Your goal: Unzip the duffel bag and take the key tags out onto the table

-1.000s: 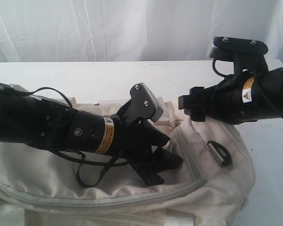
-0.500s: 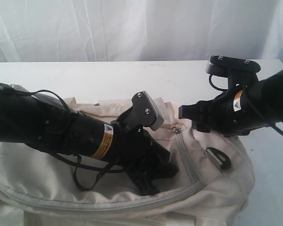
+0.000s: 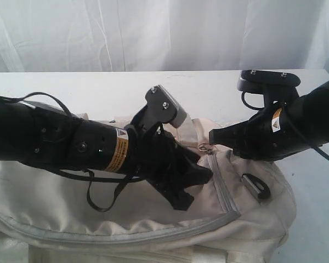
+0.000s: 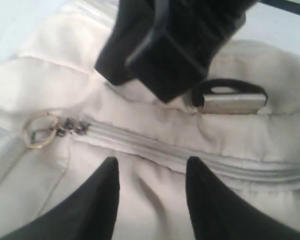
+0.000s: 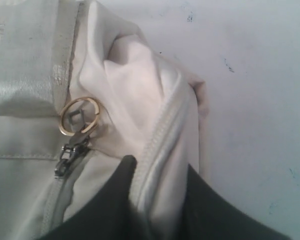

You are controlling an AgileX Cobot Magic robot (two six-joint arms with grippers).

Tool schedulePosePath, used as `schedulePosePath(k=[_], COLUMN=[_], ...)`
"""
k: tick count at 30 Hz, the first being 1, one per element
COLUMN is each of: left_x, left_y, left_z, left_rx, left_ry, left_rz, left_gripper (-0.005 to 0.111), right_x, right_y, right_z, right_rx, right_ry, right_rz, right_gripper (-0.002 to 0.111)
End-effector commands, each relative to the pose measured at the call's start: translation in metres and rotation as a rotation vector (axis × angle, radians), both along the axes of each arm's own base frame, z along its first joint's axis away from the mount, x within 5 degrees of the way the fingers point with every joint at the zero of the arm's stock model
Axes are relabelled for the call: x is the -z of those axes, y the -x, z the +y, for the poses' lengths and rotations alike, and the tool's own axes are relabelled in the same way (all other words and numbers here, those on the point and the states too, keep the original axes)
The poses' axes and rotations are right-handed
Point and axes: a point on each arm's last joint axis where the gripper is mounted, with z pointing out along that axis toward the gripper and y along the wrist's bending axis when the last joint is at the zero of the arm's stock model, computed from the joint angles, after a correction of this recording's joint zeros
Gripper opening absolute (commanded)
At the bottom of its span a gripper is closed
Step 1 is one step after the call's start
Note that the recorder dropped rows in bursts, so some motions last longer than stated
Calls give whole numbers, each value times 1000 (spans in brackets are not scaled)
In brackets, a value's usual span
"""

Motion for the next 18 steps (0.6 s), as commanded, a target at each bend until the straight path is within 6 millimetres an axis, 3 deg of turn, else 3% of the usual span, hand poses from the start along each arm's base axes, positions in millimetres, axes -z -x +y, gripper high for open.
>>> schedulePosePath(k=[1, 9, 18], left_x=[-19, -10, 11], left_y=[-4, -17, -25], left_z=[7, 11, -4], left_rx=[-65, -25, 104], left_ry=[-25, -189, -173], left_rz=[-140, -435, -658], left_gripper=[47, 47, 47], right_x=[1, 0, 0], right_y=[-1, -2, -2], right_z=[-3, -1, -1], right_rx=[3, 3, 5], right_ry=[17, 1, -2], right_rz=[12, 1, 0], right_gripper=[12, 8, 8])
